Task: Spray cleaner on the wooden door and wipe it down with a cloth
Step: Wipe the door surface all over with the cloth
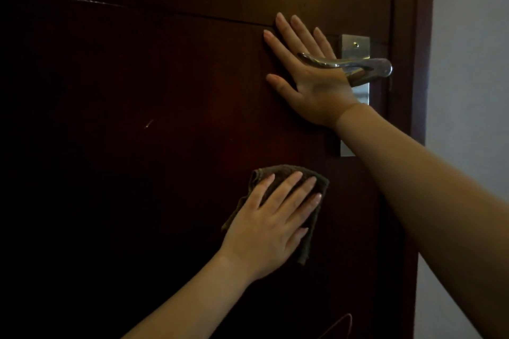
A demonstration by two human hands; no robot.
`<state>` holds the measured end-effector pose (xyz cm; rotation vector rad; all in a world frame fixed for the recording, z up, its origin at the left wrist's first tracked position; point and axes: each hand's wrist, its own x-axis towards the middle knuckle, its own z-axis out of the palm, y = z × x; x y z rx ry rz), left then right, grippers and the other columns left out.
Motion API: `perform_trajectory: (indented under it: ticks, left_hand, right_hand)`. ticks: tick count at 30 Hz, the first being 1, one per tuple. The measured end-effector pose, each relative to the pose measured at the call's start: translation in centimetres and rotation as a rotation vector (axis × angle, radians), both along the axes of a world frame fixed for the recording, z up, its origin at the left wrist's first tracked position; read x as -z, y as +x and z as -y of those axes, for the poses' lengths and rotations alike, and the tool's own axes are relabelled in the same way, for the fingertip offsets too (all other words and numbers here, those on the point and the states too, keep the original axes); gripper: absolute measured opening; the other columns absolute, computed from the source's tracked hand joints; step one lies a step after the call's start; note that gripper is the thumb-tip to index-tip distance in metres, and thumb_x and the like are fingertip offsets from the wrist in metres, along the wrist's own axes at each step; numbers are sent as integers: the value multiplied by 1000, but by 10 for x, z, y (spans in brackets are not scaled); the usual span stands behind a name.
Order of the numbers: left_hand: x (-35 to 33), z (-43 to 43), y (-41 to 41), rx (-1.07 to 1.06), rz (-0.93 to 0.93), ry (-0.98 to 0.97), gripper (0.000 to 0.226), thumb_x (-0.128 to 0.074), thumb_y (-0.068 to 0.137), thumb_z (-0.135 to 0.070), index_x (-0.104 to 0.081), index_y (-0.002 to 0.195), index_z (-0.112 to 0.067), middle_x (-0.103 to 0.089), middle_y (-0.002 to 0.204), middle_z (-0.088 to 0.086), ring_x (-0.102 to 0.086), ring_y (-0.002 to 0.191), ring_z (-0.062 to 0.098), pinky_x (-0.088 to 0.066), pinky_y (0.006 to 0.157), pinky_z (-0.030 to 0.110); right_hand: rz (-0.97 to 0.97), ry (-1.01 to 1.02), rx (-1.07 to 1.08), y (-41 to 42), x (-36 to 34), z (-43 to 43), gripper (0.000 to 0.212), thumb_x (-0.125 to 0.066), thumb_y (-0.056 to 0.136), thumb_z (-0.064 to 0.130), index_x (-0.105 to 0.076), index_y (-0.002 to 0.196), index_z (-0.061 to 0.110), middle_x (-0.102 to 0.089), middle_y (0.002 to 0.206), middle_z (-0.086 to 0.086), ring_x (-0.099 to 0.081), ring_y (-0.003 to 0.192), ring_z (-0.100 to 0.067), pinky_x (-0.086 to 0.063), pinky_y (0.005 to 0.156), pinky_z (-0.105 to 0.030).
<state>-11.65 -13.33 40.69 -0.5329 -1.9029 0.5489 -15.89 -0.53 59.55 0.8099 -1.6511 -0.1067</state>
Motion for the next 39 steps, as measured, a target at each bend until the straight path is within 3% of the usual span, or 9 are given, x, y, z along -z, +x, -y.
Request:
perform_trajectory:
  ticks: [3,8,15,23,27,31,35,39]
  left_hand:
    - [-6,15,3,-14,-13,-14,53,-38,92,-42,-39,141,-22,-34,150,1,-25,139,20,-15,111,42]
    - [12,14,9,-18,-22,180,53,-38,91,-41,-39,141,-22,-35,149,1,-26,138,19,-15,111,42]
    - [32,42,15,-24,-6,-33,55,-39,91,-42,-35,142,-22,-33,150,0,-24,138,18,-9,112,40]
    - [34,76,29,-74,-91,216,54,-36,94,-41,-27,144,-22,-20,151,-1,-23,139,21,-8,113,43]
    - [65,73,27,-88,-34,74,57,-38,93,-42,-27,145,-21,-23,152,0,-21,139,20,-8,113,42]
    - [44,89,28,-40,-61,-81,57,-41,91,-42,-31,143,-21,-27,151,-1,-24,139,18,-11,113,41]
    - [17,99,34,-62,-104,70,55,-41,92,-40,-30,143,-22,-22,151,-1,-23,139,20,-10,113,42]
    - [39,93,37,-85,-58,166,56,-39,92,-41,-29,144,-23,-20,153,-2,-21,140,20,-8,113,42]
  right_hand:
    - [6,-16,-5,-1,0,0,62,-25,96,48,-14,150,19,-7,158,-8,-2,145,-23,5,115,-35]
    - [-28,-104,5,-4,9,8,62,-23,95,47,-17,149,17,-11,157,-8,-5,145,-23,0,115,-38]
    - [-60,-131,24,-6,13,9,62,-22,95,47,-17,149,15,-13,157,-9,-8,144,-25,-3,116,-42]
    - [-60,-149,43,-7,13,9,62,-23,96,46,-16,149,15,-10,157,-10,-6,145,-27,-1,115,-42]
    - [-63,-142,35,-7,12,11,61,-25,97,44,-16,149,14,-10,157,-11,-6,145,-27,-1,115,-42]
    - [-69,-145,36,-9,11,7,61,-24,97,44,-15,149,15,-9,157,-10,-5,145,-27,0,115,-42]
    - [-68,-146,30,-9,12,9,62,-24,97,45,-16,149,14,-9,157,-11,-6,145,-28,0,115,-42]
    - [-62,-140,23,-10,11,9,62,-23,96,45,-15,149,14,-8,157,-11,-5,145,-27,1,114,-41]
